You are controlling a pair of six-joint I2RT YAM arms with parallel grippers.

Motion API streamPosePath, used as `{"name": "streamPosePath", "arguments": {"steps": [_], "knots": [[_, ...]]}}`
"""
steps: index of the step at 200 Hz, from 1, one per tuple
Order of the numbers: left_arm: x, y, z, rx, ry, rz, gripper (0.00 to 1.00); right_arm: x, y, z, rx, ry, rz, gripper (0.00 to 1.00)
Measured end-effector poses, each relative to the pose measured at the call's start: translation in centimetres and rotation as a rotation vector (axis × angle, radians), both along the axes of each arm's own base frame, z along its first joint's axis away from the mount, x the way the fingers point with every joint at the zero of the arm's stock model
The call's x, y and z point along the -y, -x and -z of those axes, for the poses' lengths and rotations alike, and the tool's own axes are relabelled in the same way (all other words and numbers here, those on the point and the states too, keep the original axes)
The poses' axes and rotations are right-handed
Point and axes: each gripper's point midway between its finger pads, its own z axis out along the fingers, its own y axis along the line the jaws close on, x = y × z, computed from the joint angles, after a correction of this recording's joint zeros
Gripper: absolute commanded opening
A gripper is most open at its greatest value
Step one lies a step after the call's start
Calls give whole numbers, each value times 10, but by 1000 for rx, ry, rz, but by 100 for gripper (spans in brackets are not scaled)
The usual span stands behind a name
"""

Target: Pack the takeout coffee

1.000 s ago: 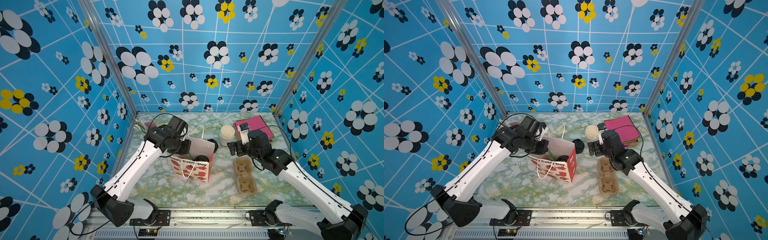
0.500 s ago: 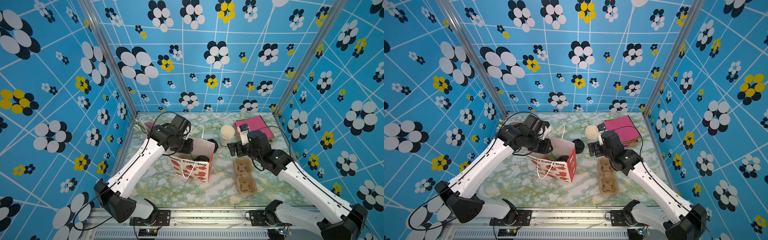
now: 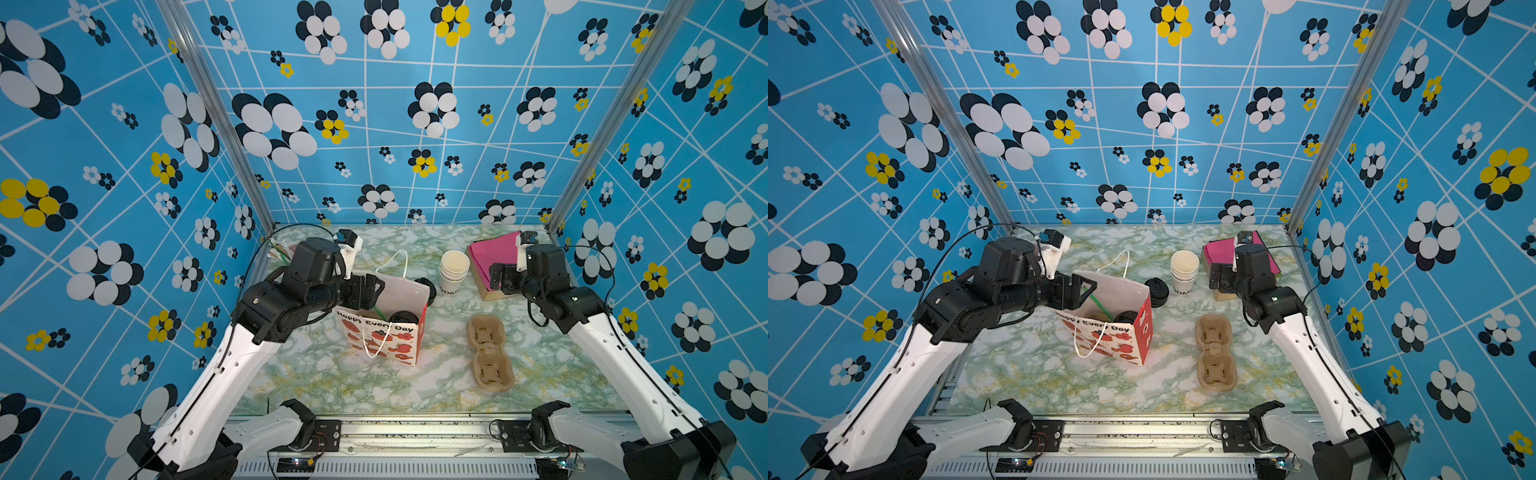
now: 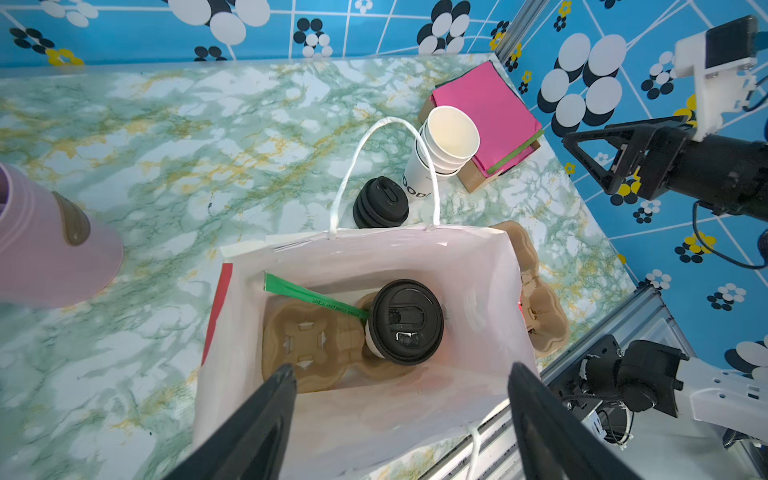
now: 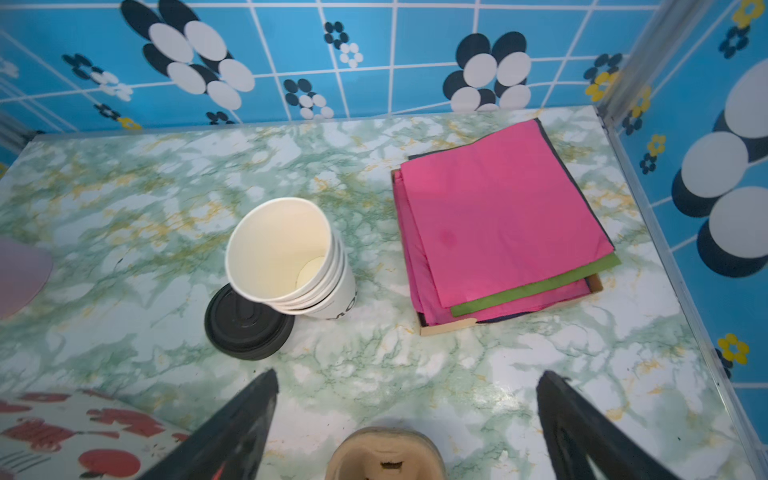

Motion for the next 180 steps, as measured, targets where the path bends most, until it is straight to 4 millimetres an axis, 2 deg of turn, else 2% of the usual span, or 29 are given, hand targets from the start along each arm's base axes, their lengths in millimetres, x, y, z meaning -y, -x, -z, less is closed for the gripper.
{"name": "streamPosePath", "arguments": {"steps": [31,50,65,121,155,180], "knots": [[-1,1,7,13,-6,10,91,56,-16,26,-70,-69,190,95],[1,0,12,13,-11,17,92,80,-26,42,-99,-114,272,92],[1,0,13,22,-15,23,95,92,-37,54,-115,-149,312,86],[-4,5,21,40,-17,40,99,135,-89,81,-121,-272,388,81],[-6,5,30,31,-19,46,99,155,-109,100,-138,-328,410,74],[-5,4,33,27,-13,50,99,173,-117,120,-163,-374,447,69]]}}
